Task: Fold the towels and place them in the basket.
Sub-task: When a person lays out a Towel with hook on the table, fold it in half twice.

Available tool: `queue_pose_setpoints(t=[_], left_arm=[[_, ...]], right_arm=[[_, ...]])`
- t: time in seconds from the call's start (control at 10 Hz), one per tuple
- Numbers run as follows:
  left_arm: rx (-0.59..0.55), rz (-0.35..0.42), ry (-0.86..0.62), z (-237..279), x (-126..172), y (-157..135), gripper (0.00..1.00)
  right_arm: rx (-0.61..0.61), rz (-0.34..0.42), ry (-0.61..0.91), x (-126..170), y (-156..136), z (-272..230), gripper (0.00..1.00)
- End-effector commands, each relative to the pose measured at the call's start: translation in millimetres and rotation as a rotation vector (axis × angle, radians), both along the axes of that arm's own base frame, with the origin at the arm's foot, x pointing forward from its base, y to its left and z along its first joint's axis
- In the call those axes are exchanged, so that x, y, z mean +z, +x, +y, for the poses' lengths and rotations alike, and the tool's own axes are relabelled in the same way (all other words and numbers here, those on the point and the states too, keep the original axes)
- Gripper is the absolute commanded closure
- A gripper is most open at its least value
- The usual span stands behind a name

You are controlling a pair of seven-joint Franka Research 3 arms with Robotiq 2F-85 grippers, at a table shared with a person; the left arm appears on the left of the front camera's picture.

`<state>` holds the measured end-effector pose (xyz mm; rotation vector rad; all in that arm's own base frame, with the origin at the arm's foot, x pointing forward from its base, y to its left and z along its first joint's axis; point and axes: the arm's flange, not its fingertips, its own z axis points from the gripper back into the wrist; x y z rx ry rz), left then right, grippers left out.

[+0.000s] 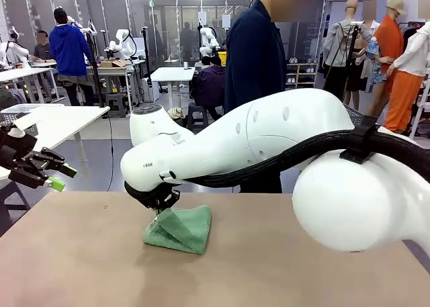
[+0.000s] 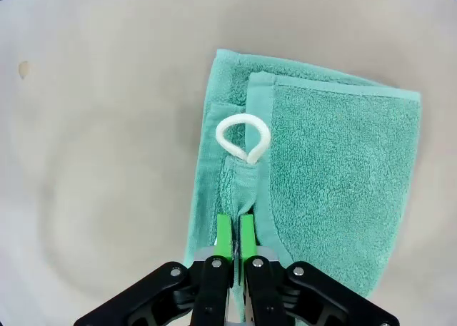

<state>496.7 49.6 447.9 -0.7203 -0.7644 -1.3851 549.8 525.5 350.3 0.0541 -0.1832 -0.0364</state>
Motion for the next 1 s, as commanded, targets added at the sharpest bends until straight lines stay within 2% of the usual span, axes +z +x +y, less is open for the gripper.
queue_pose_setpoints(t=[0.0, 0.1, 0.2, 0.5, 0.8, 0.9], left_arm=[[-0.001, -0.002, 0.001, 1, 1, 0, 0.23], [-0.001, -0.002, 0.001, 1, 1, 0, 0.23], [-0.001, -0.002, 0.001, 1, 1, 0, 0.23], [-0.001, -0.002, 0.001, 1, 1, 0, 0.23], [-0.001, -0.002, 0.001, 1, 1, 0, 0.23], [-0.001, -0.002, 0.001, 1, 1, 0, 0.23]], right_arm=[[-0.029, -0.027, -0.011, -2, -3, 8, 1.0], [-0.034, -0.003, -0.008, -5, -5, 8, 0.85], [-0.033, -0.003, 0.007, -5, -8, 8, 0.75], [-0.039, -0.051, 0.022, 5, -13, 1, 0.45], [-0.004, -0.05, 0.024, 53, -38, -72, 0.15], [-0.006, -0.032, 0.042, 65, -49, -110, 0.15]])
